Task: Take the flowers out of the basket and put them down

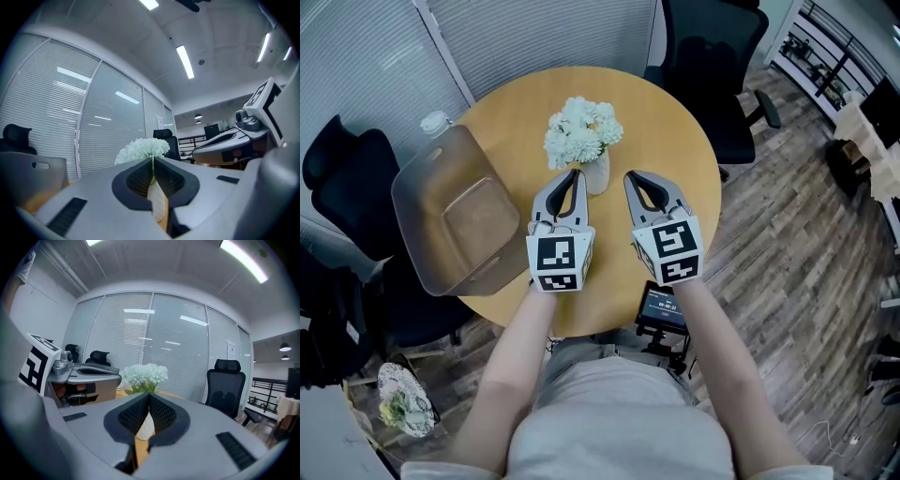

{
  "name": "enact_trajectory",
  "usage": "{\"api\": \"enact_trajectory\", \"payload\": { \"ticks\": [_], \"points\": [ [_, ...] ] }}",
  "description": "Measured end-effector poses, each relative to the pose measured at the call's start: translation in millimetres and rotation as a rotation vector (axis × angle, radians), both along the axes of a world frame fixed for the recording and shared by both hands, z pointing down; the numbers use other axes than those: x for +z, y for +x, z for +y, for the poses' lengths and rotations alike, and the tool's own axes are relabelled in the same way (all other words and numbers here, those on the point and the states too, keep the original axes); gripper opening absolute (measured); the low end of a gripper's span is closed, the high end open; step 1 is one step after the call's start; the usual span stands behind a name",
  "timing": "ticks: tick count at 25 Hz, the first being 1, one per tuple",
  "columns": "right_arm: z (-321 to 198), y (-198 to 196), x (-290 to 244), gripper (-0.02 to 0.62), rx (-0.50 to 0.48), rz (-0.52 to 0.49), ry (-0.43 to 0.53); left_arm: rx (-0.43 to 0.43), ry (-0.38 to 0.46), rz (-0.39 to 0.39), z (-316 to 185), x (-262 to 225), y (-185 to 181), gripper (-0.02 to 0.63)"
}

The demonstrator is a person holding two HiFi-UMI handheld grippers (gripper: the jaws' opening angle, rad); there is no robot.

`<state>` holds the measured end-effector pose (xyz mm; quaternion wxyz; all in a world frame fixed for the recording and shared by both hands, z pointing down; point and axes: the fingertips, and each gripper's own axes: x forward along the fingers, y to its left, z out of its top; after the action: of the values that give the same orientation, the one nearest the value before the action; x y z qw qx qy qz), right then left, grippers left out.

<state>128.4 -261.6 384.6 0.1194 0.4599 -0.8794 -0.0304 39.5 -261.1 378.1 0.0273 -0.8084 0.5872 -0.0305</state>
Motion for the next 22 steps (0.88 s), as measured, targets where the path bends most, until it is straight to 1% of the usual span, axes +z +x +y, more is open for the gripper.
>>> {"api": "enact_trajectory", "payload": {
  "ticks": [8,13,18,20,22],
  "points": [
    [8.8,-8.6,-30.7,0.025,-0.018,-0.045,0.056,-0.012,0.055,0.003,8.4,-35.9,-6.0,0.005],
    [11.4,-6.1,-48.6,0.025,-0.006,-0.136,0.075,-0.029,0.078,0.006,10.9,-54.3,-12.1,0.005],
    [9.4,-2.6,-66.3,0.025,-0.010,-0.202,0.114,-0.043,0.096,0.013,11.8,-68.6,-16.7,0.005],
    [11.1,-1.4,-74.3,0.025,-0.032,-0.200,0.146,-0.047,0.103,0.020,13.6,-72.4,-19.2,0.005],
    [11.9,1.1,-82.9,0.025,-0.055,-0.177,0.183,-0.049,0.109,0.024,14.8,-75.6,-21.8,0.005]
  ]
}}
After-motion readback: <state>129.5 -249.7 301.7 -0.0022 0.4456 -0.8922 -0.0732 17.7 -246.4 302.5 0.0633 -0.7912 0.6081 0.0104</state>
